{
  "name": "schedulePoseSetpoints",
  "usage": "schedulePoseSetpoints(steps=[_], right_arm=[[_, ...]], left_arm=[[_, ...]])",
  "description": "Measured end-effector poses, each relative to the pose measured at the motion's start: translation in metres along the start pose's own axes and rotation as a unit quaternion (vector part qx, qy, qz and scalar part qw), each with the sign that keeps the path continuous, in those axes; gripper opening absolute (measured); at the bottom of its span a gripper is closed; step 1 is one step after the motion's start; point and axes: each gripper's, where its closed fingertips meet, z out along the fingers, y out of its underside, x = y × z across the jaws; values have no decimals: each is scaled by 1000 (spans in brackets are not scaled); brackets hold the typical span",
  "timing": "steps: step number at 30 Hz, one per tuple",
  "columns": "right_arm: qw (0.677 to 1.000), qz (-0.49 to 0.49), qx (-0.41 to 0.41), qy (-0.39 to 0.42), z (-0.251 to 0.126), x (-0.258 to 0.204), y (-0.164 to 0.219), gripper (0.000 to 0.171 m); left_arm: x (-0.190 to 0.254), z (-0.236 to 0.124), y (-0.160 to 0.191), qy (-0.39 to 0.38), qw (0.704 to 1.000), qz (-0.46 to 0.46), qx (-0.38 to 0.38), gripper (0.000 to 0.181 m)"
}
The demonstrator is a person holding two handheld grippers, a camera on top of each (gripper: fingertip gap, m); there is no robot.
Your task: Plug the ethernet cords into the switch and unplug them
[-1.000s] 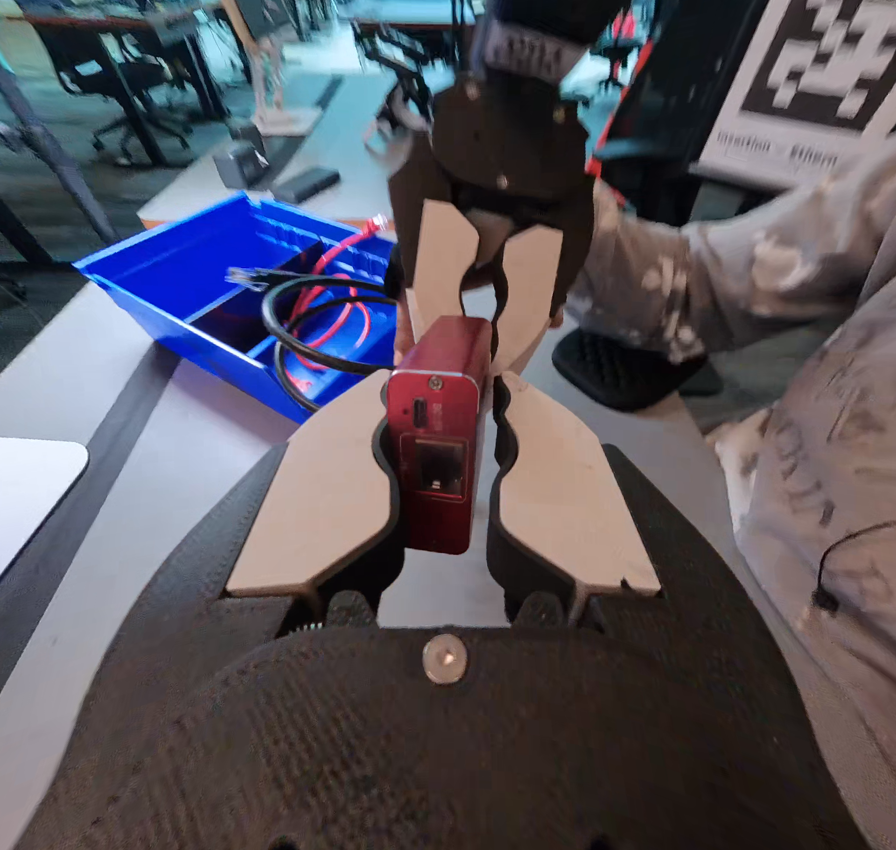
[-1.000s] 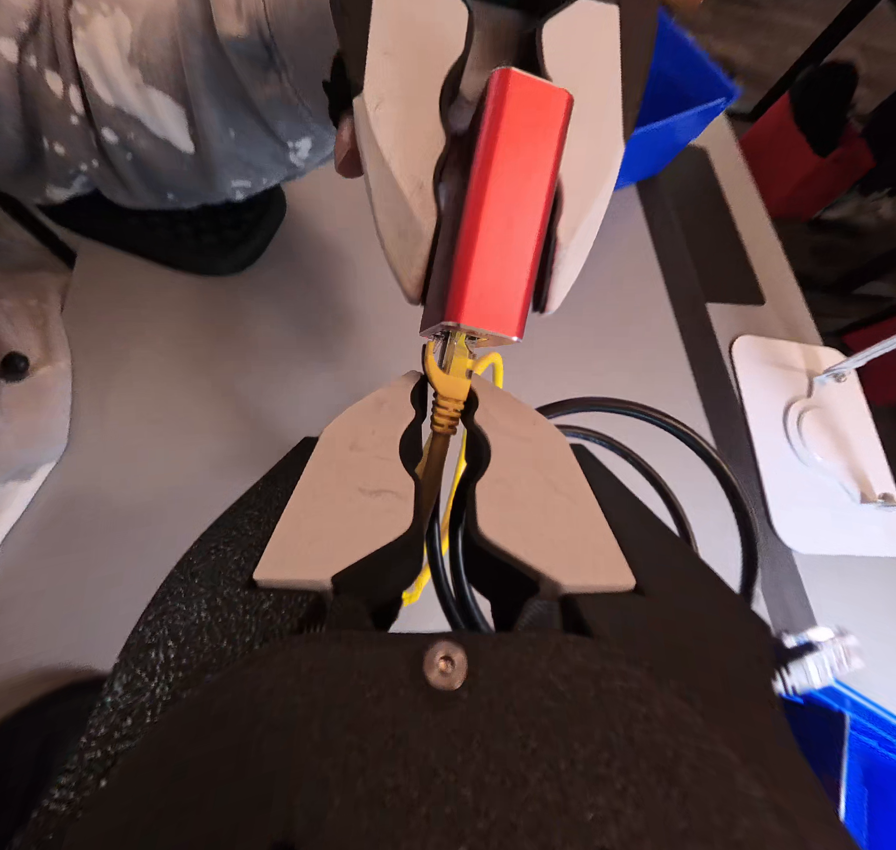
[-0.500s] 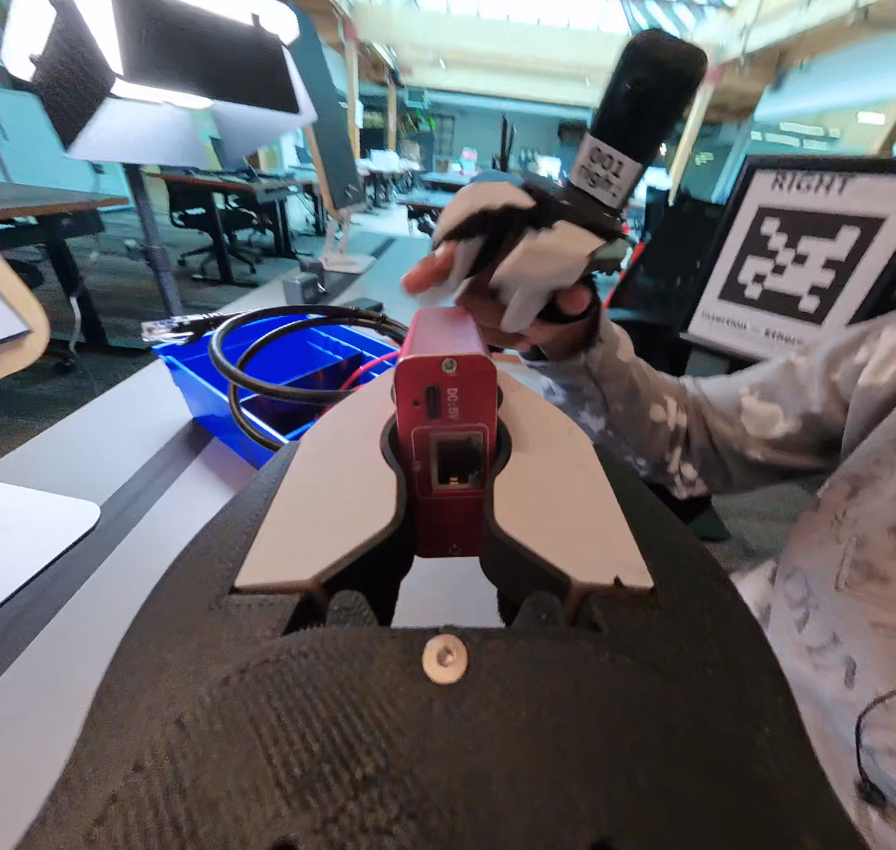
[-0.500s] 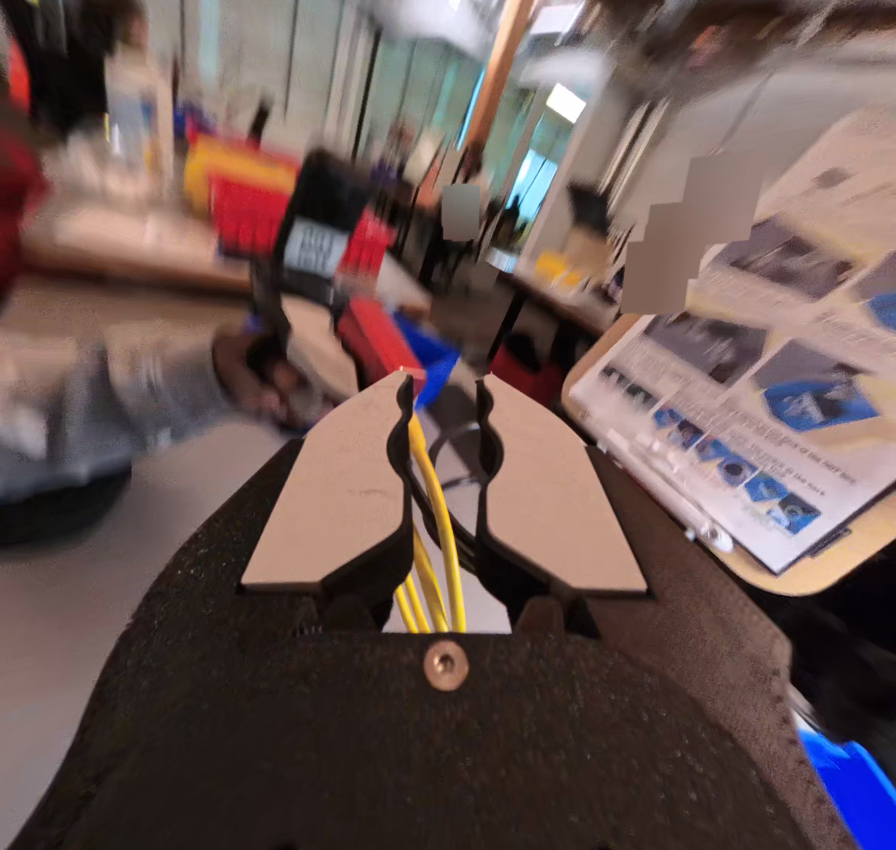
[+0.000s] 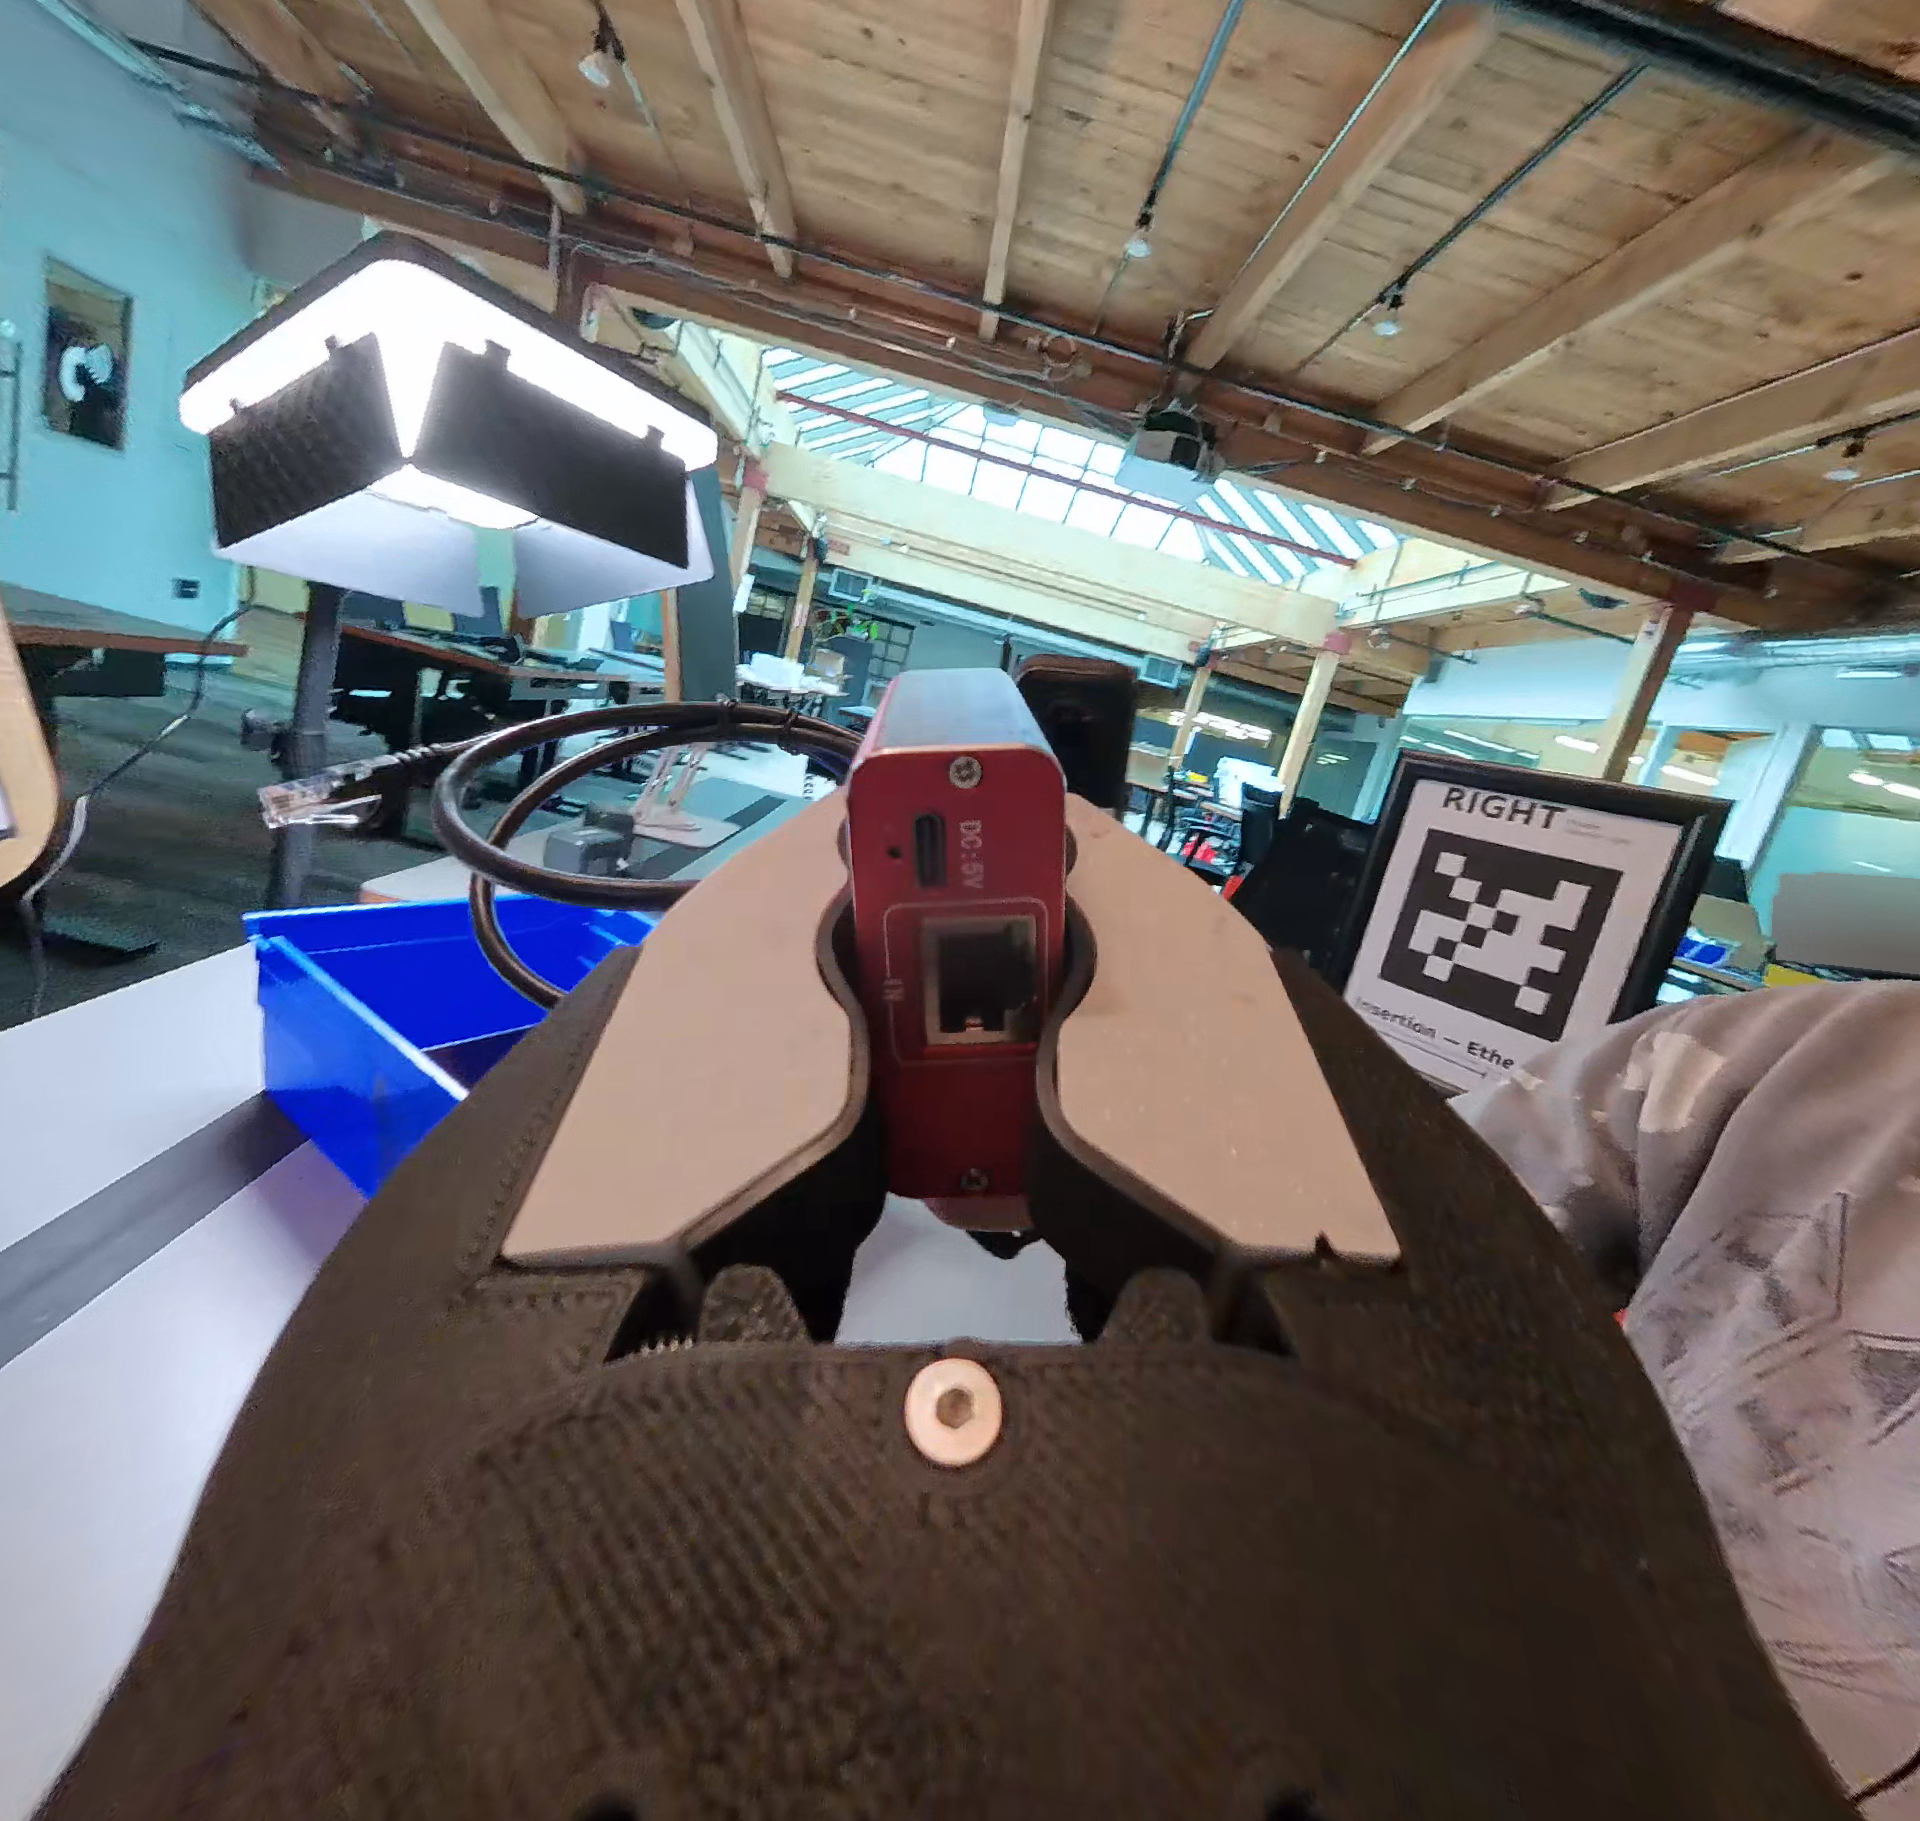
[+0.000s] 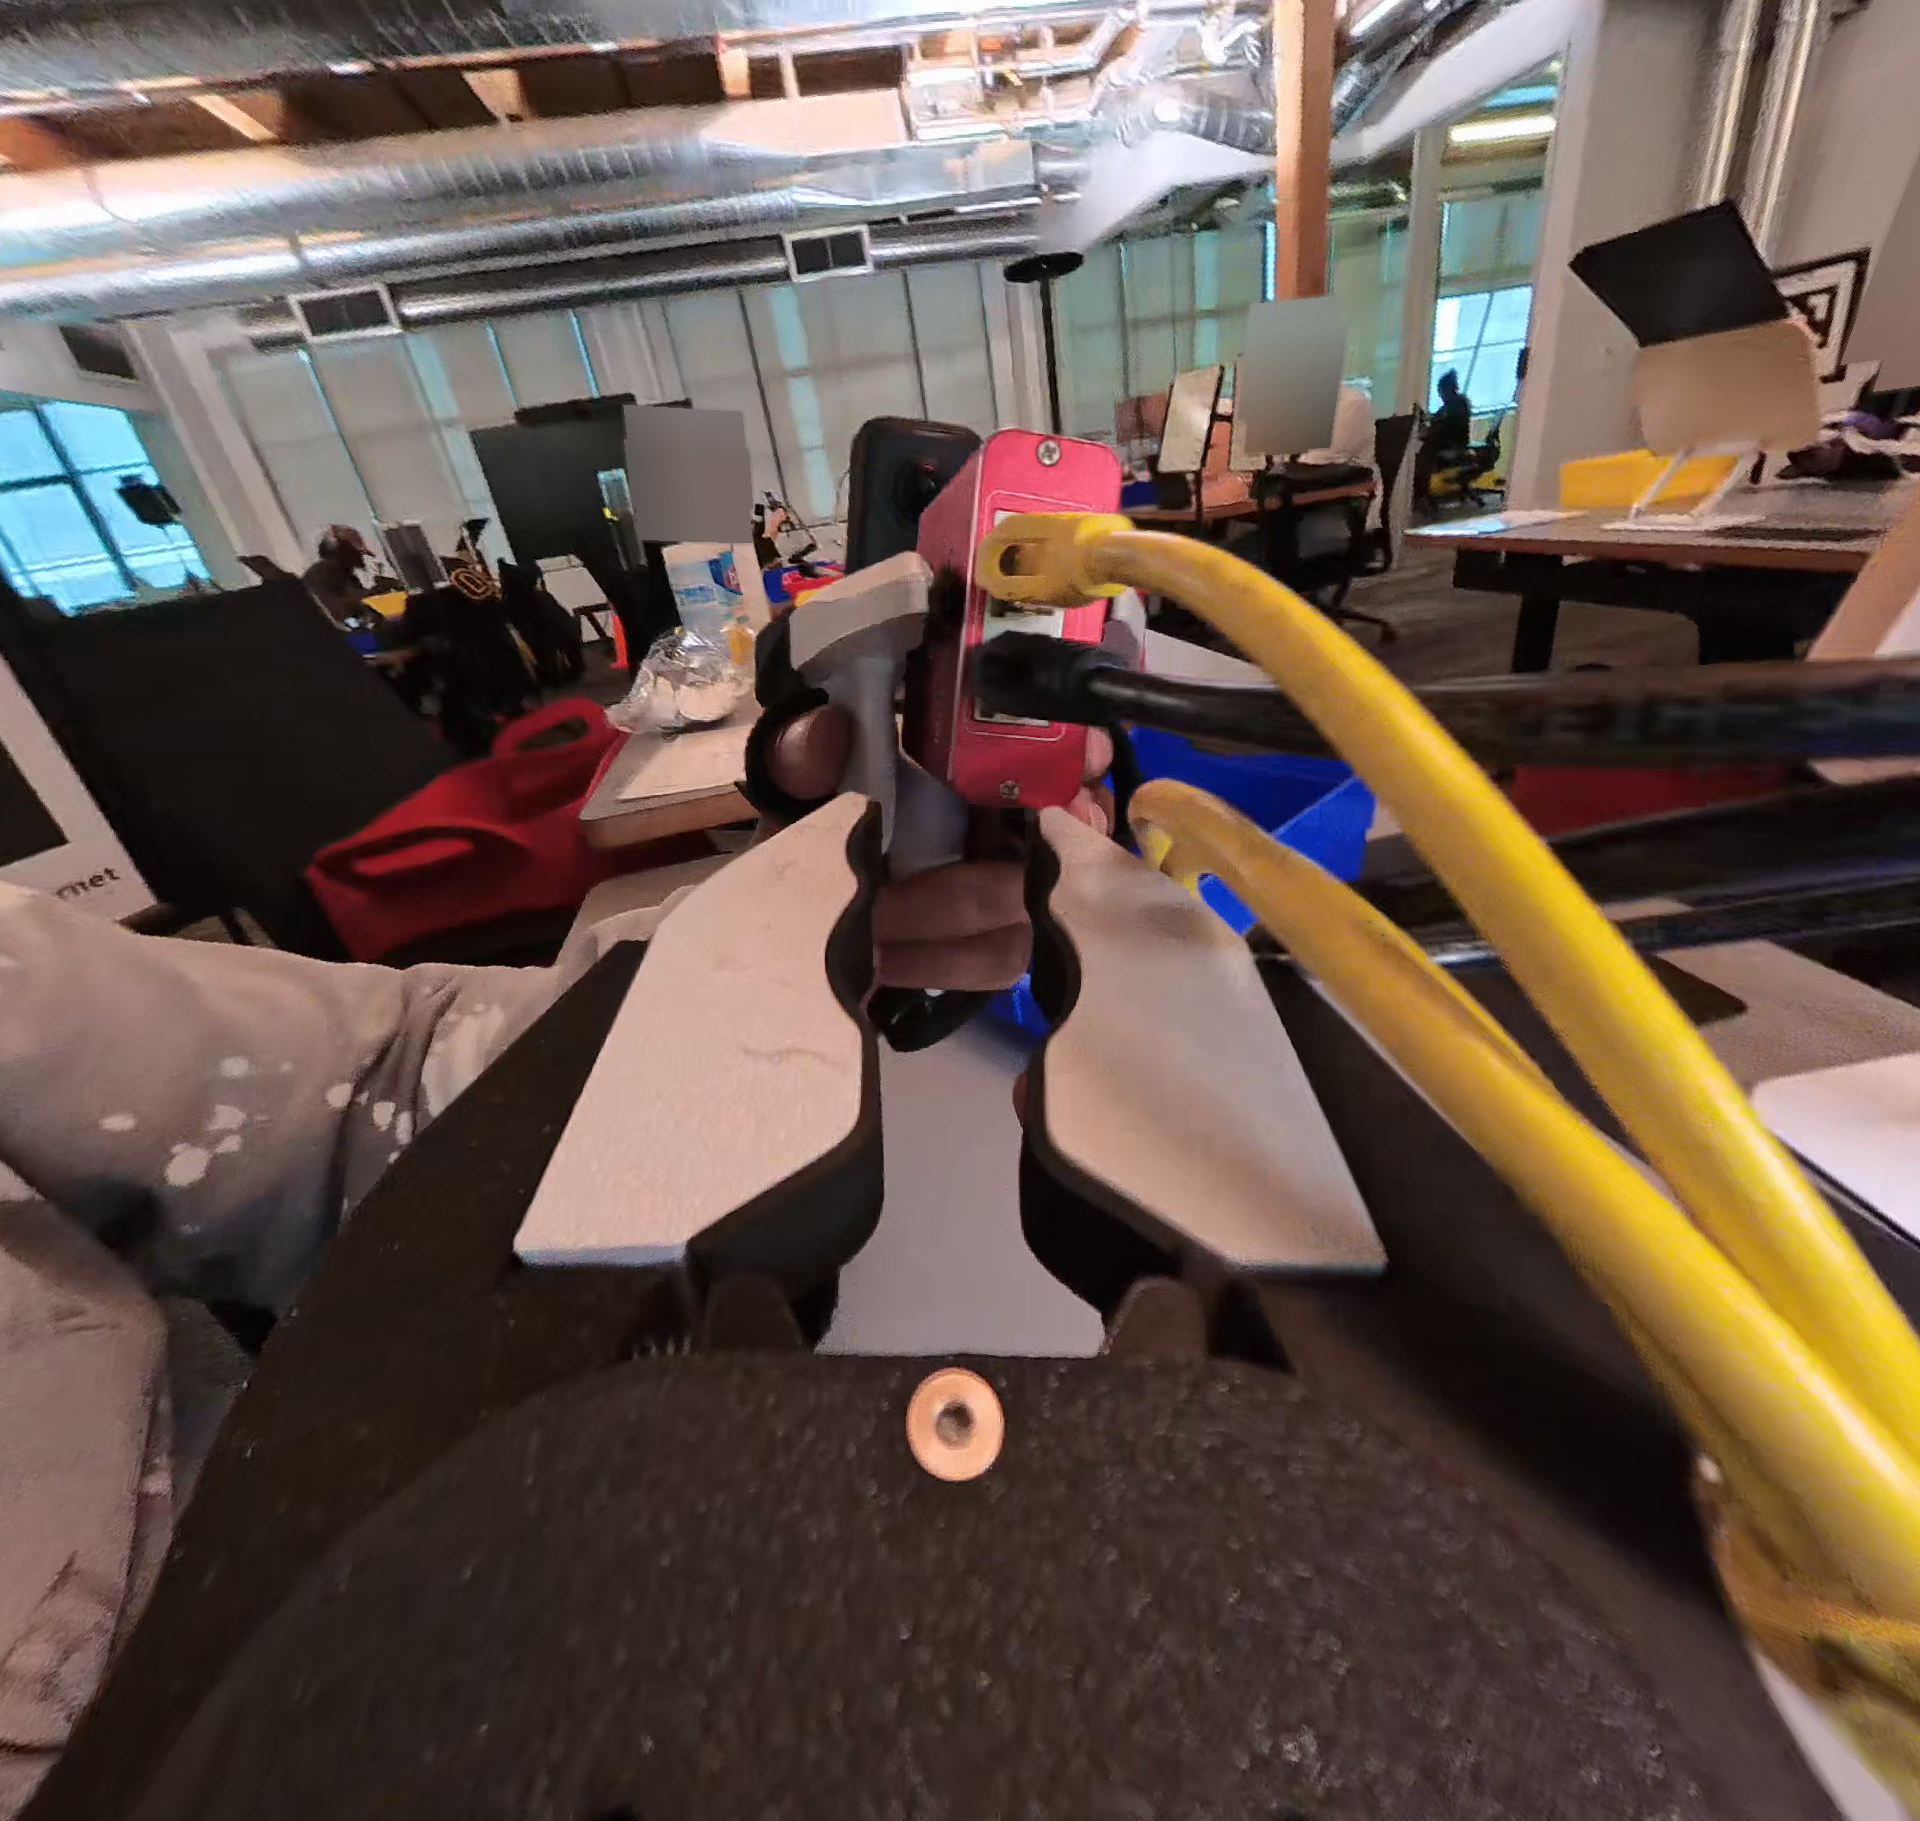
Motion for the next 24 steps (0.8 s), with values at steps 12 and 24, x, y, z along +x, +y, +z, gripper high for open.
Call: schedulePoseSetpoints(steps=[12, 24], right_arm=[[999, -31, 38, 0, -22, -2, -30, 10], [999, -20, 32, -20, -27, -2, -32, 17]], left_arm=[[15, 11, 12, 16, 999, 10, -47, 30], [18, 16, 30, 28, 995, 9, -99, 30]])
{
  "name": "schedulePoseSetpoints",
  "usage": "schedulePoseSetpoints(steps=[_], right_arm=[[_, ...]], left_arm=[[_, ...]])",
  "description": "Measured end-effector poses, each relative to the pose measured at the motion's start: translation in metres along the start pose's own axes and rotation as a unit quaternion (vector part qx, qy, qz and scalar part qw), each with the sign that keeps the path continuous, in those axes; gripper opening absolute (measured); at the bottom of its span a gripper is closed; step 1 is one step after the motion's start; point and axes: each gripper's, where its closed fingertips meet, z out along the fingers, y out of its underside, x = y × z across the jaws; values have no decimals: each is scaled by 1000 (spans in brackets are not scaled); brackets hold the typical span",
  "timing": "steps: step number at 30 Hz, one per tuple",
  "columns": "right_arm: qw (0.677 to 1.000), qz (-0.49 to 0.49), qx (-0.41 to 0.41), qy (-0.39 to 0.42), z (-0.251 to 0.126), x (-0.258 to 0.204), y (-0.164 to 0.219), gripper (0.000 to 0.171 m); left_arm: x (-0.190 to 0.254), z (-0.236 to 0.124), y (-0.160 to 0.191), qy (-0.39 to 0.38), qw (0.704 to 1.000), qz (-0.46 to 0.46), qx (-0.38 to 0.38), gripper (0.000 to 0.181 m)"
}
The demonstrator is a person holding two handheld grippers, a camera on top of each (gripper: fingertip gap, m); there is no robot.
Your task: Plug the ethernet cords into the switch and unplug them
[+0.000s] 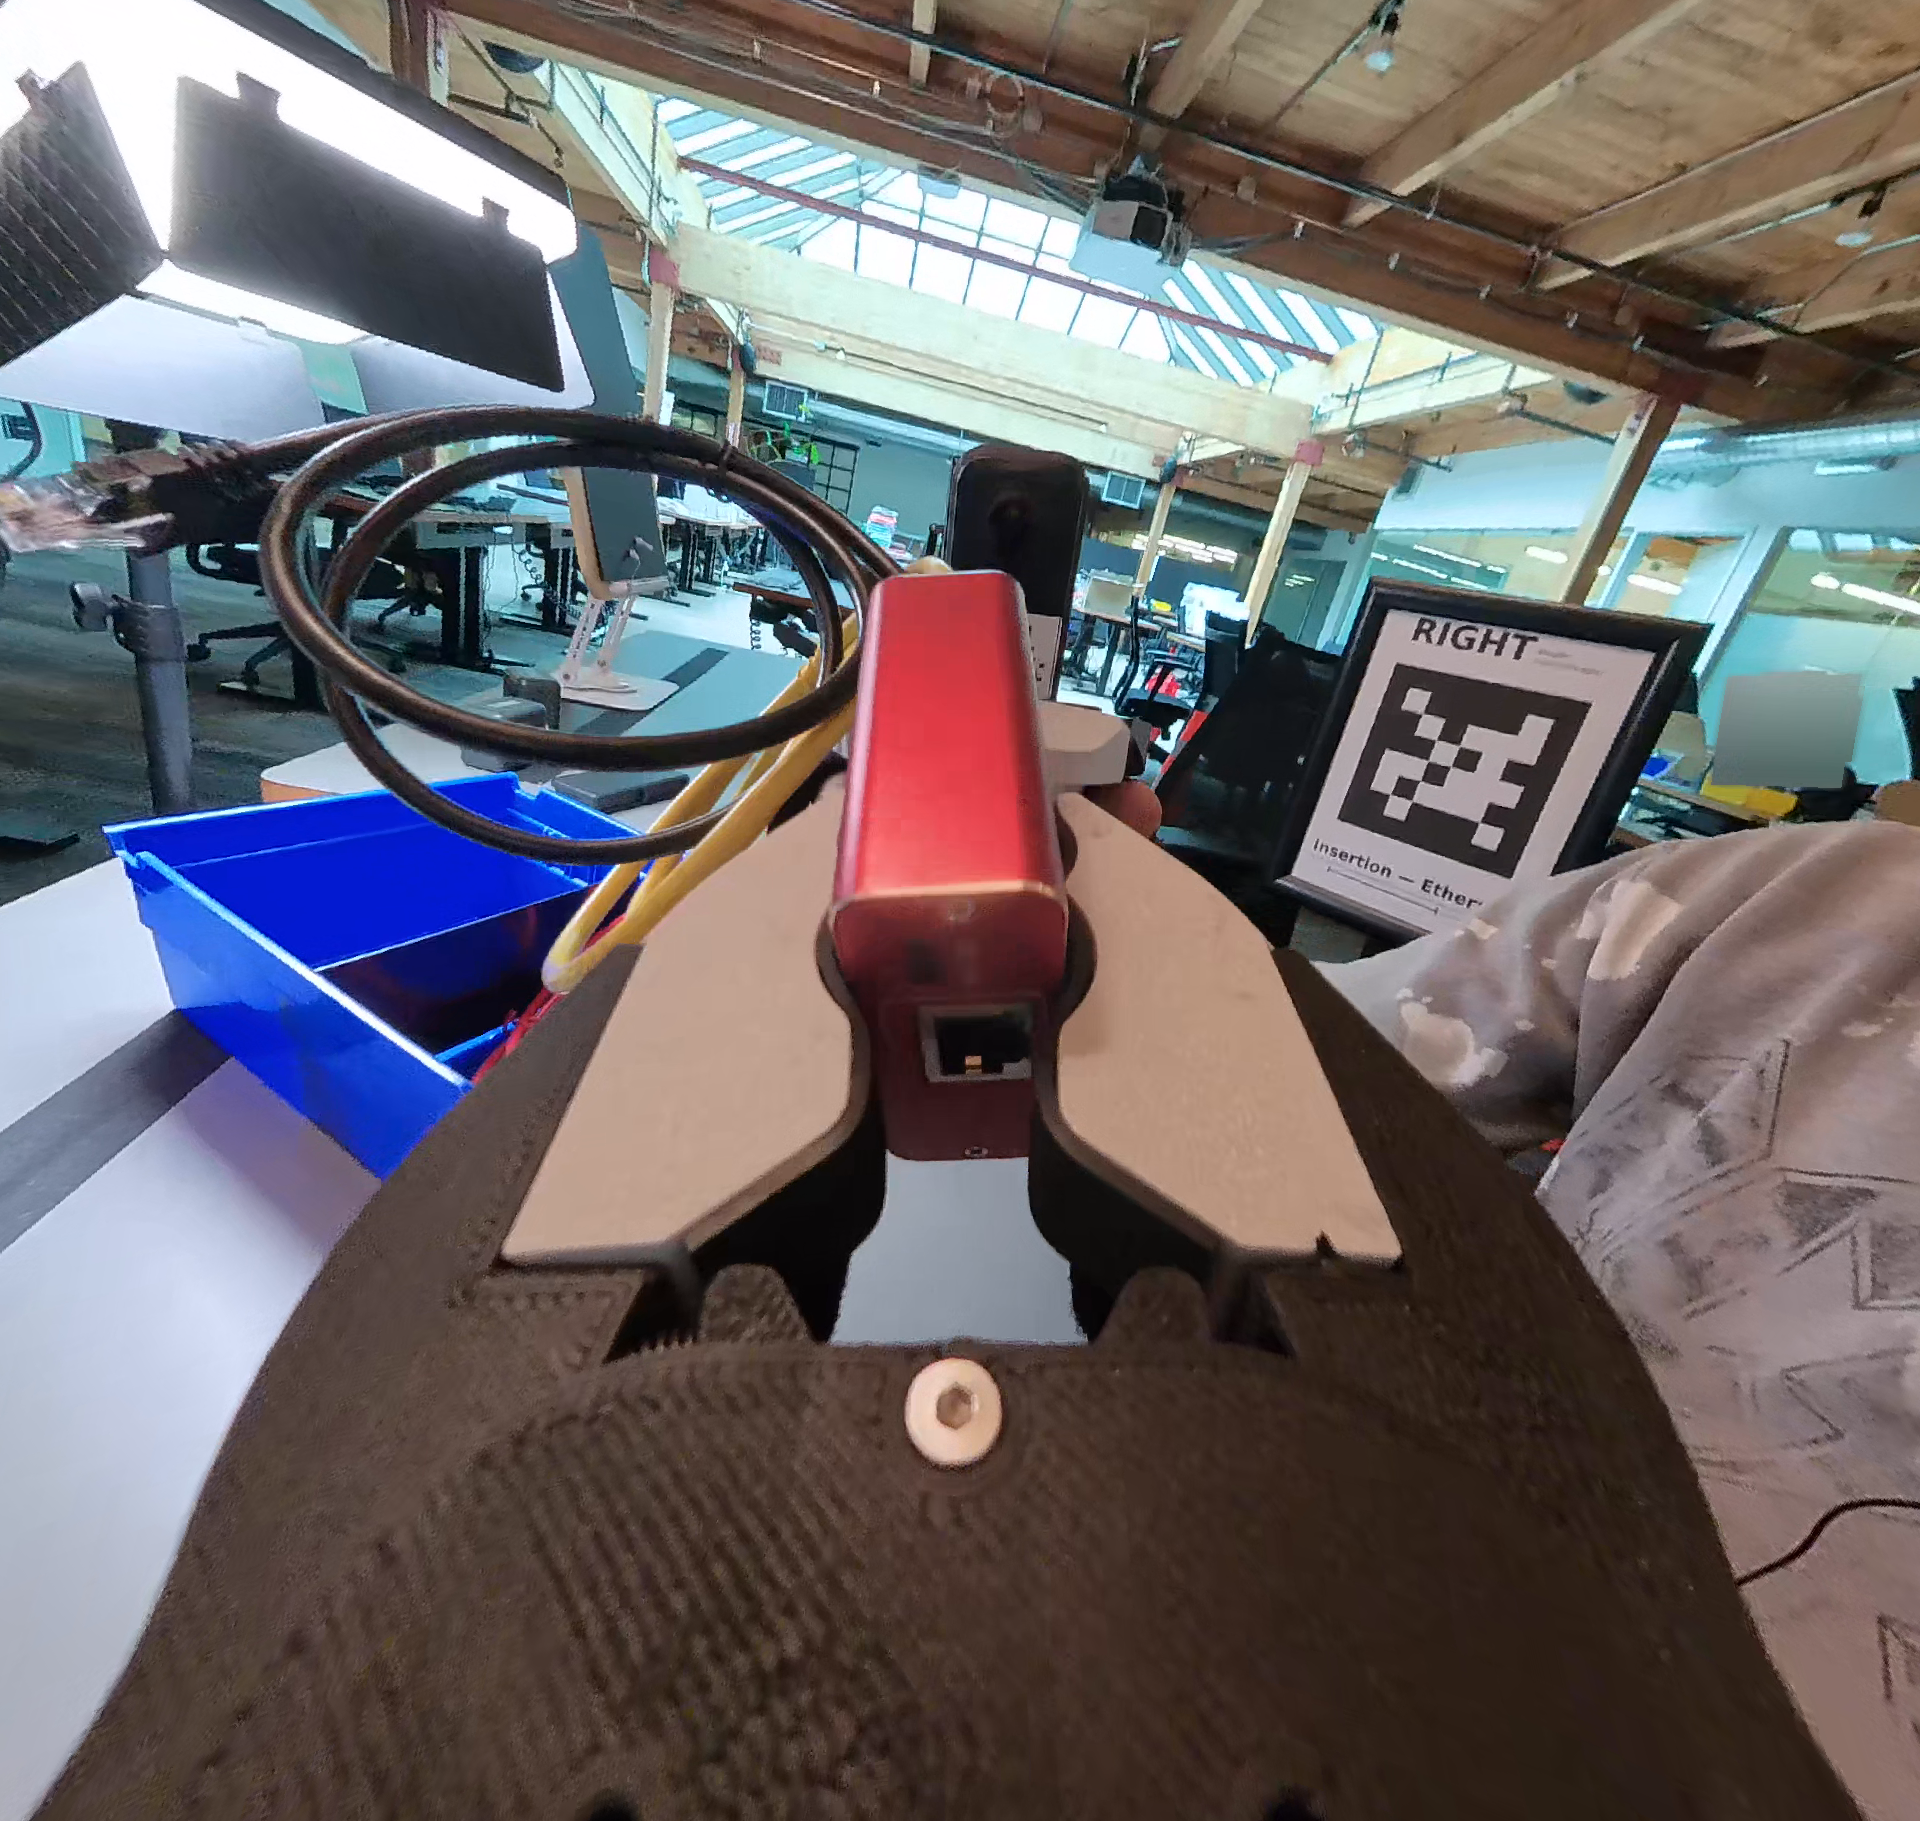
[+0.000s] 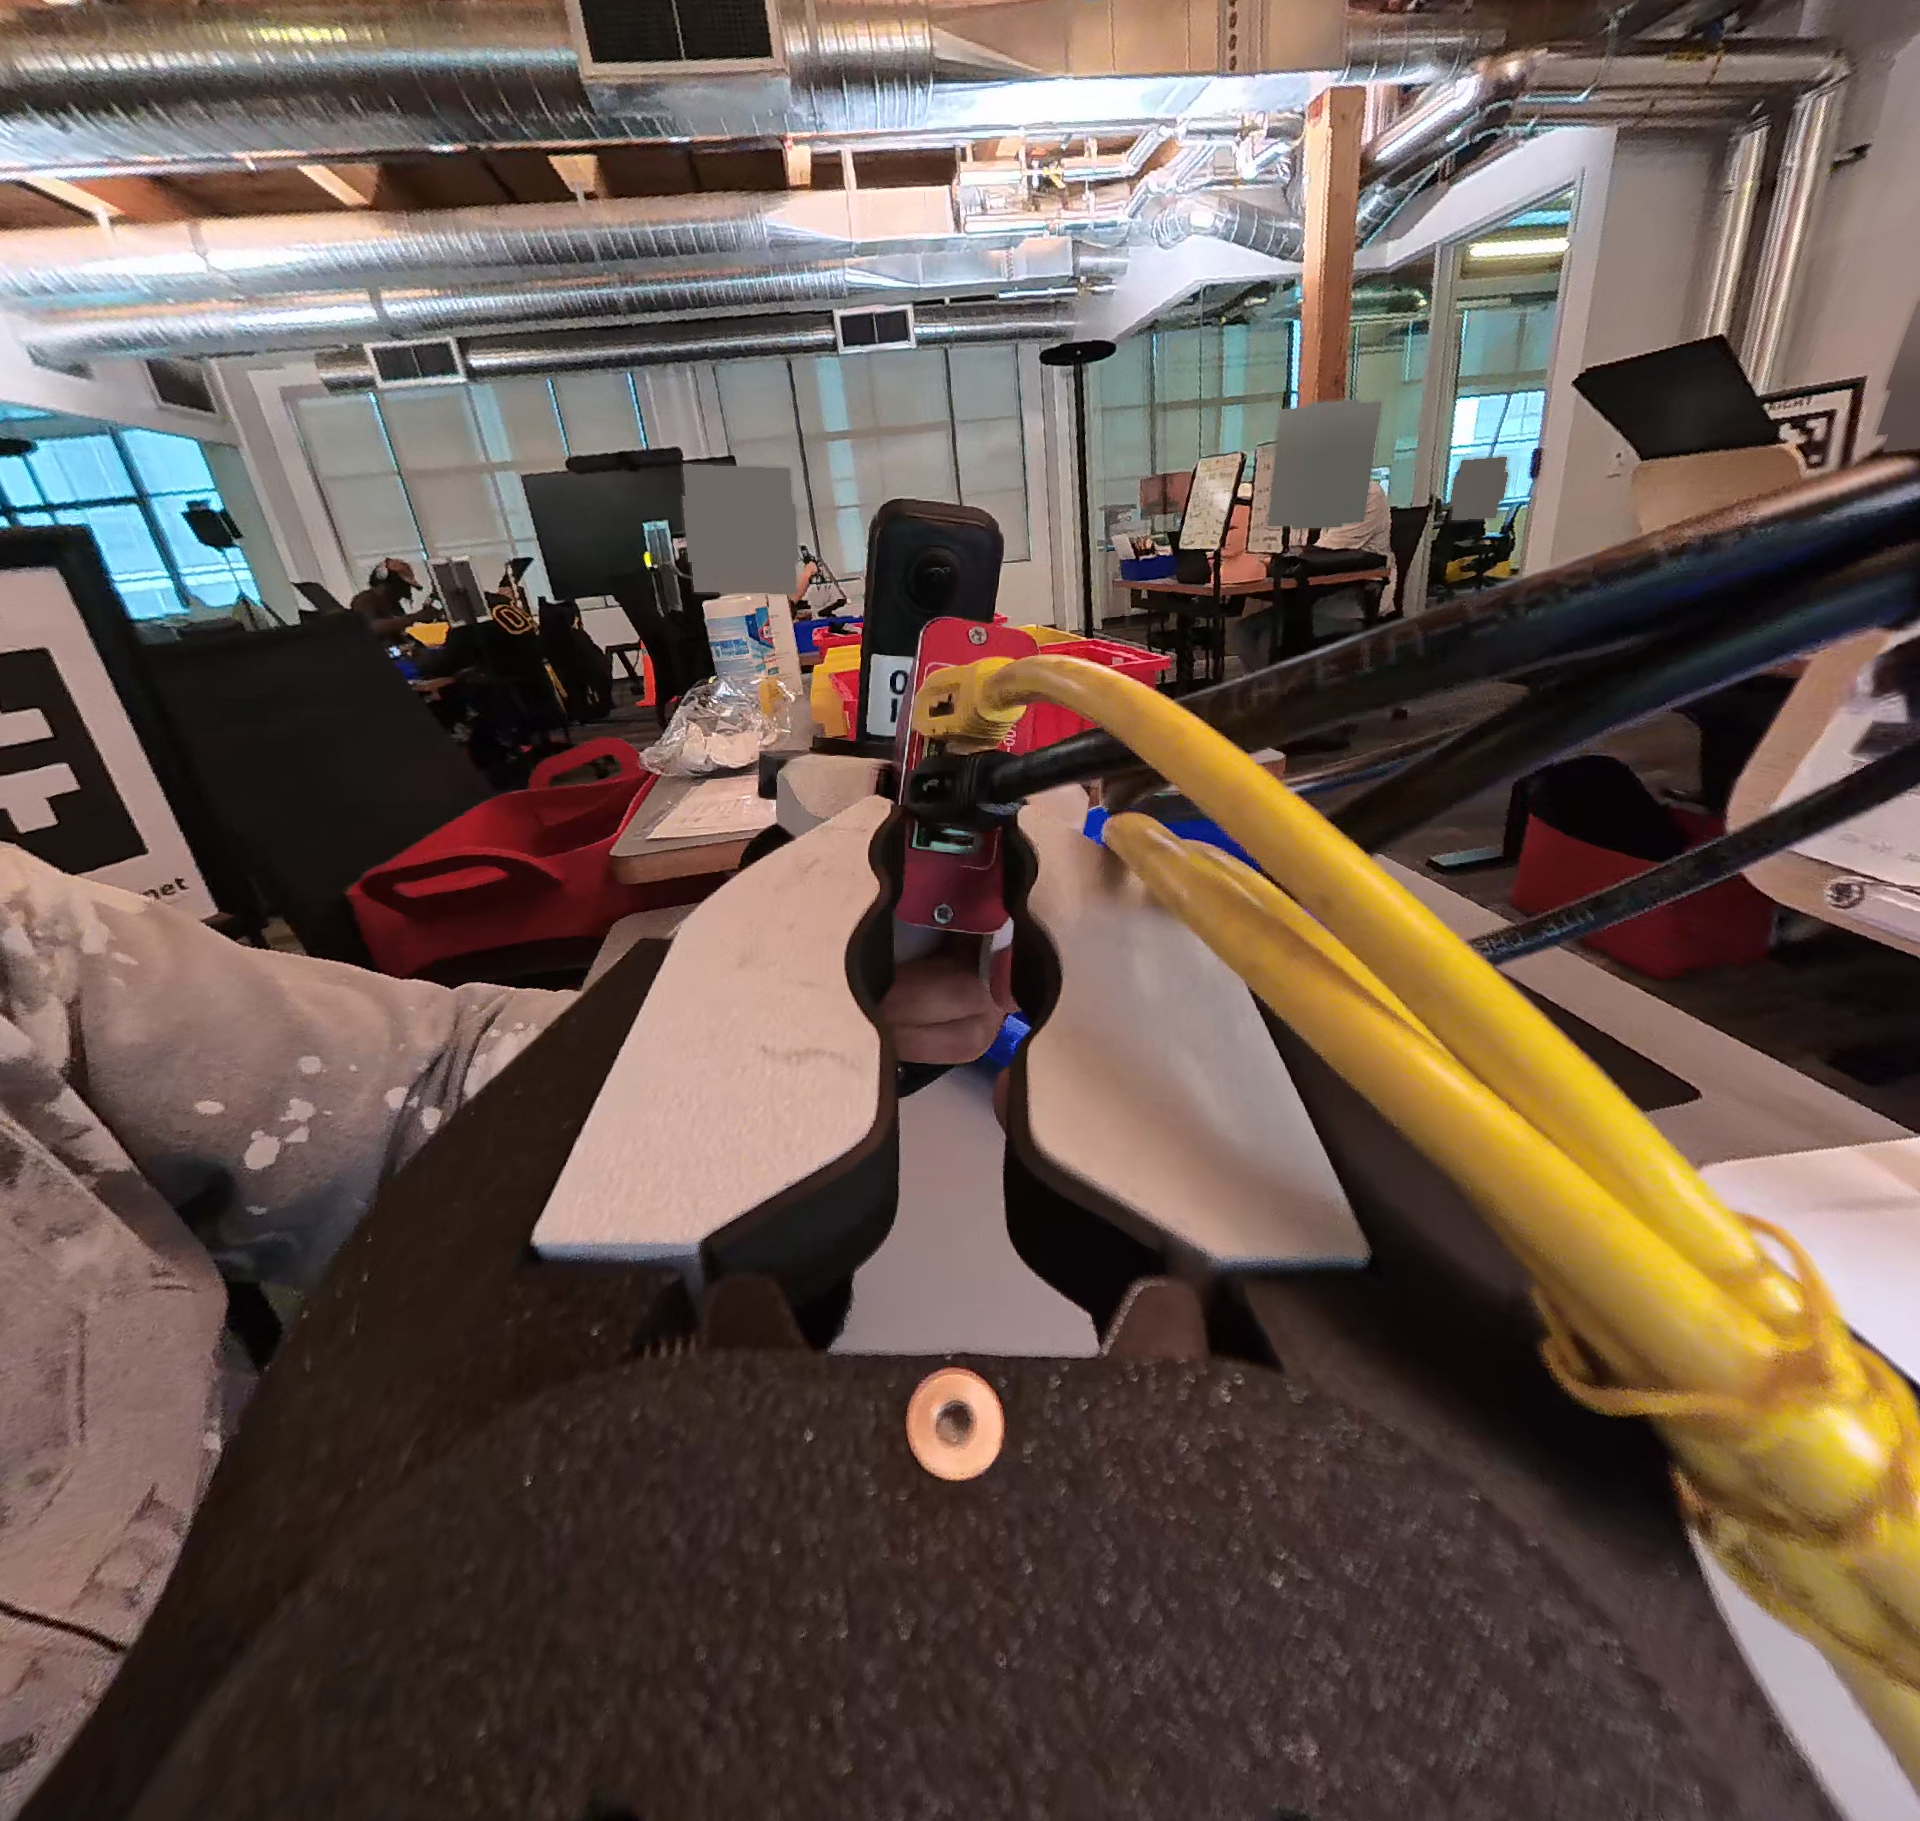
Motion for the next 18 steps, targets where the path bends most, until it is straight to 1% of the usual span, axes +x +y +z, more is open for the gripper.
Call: schedulePoseSetpoints(steps=[5, 9, 14, 15, 16, 18], right_arm=[[999, 11, 4, -30, -2, -6, -2, 19], [1000, 6, -3, -24, -3, -5, -1, 16], [999, 3, 24, -32, -3, -10, -7, 18], [999, -1, 29, -37, -3, -12, -8, 20], [999, -6, 32, -40, -3, -14, -9, 18], [998, -9, 39, -46, -3, -15, -9, 18]], left_arm=[[4, 1, 3, -13, 999, 36, -29, 30], [4, 2, 4, -21, 998, 48, -37, 31], [9, 4, 1, -30, 996, 68, -42, 31], [10, 4, 1, -26, 996, 68, -43, 31], [12, 4, 1, -25, 996, 72, -45, 31], [13, 4, 1, -28, 995, 83, -49, 31]])
